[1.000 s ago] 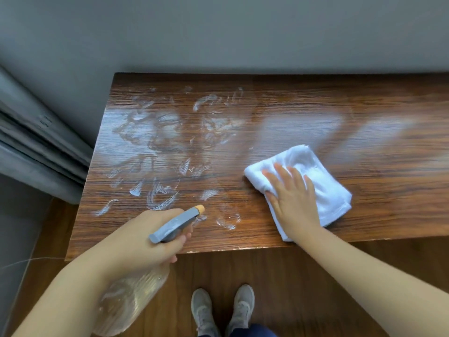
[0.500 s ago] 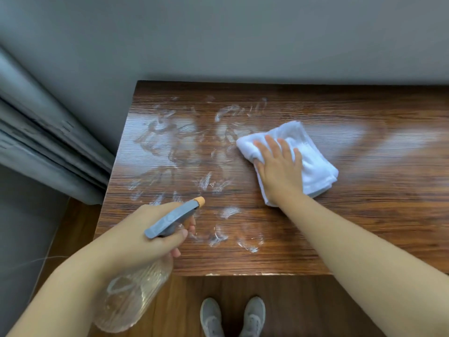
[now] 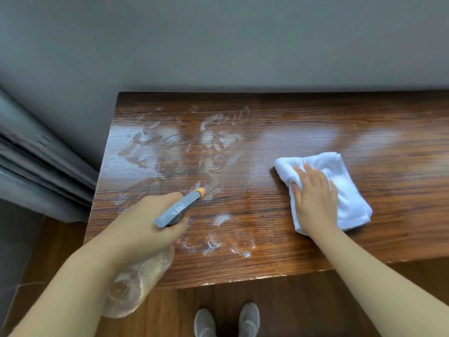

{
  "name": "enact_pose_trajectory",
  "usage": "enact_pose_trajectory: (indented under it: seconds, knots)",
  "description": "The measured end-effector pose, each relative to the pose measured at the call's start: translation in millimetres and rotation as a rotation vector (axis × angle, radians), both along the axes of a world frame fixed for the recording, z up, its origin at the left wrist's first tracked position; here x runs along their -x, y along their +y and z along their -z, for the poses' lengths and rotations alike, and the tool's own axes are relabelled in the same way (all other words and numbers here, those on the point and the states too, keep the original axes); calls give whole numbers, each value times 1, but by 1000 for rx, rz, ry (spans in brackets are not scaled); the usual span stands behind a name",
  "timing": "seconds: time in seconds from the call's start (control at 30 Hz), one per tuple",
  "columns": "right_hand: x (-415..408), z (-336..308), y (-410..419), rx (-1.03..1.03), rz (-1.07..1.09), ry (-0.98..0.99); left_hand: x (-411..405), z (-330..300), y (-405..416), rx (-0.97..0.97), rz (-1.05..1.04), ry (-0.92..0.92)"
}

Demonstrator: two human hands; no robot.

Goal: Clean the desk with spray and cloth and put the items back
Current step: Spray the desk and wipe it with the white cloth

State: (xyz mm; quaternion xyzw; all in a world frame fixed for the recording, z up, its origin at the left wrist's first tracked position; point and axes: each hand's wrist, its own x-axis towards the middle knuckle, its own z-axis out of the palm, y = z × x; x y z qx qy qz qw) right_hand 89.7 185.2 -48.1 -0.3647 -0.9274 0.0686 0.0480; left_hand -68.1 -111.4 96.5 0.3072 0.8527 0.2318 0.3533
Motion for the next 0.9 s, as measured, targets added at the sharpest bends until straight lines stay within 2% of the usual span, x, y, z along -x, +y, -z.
enact_pose_trajectory:
  seconds: [0.2, 0.37, 0.67, 0.8, 0.9]
  knots:
    - [-18, 8, -51, -86, -205, -17, 9, 12, 2, -22, 12, 23]
    - [28, 7, -44, -82, -288, -103, 19, 12, 17, -56, -114, -55]
    - [147, 1, 30, -10, -246, -131, 37, 11, 53, -102, -242, -89]
    - [163, -2, 69, 37, -146, -91, 37, 7, 62, -107, -289, -89]
    - [150, -3, 73, 42, -173, -95, 36, 4, 65, -121, -314, -84]
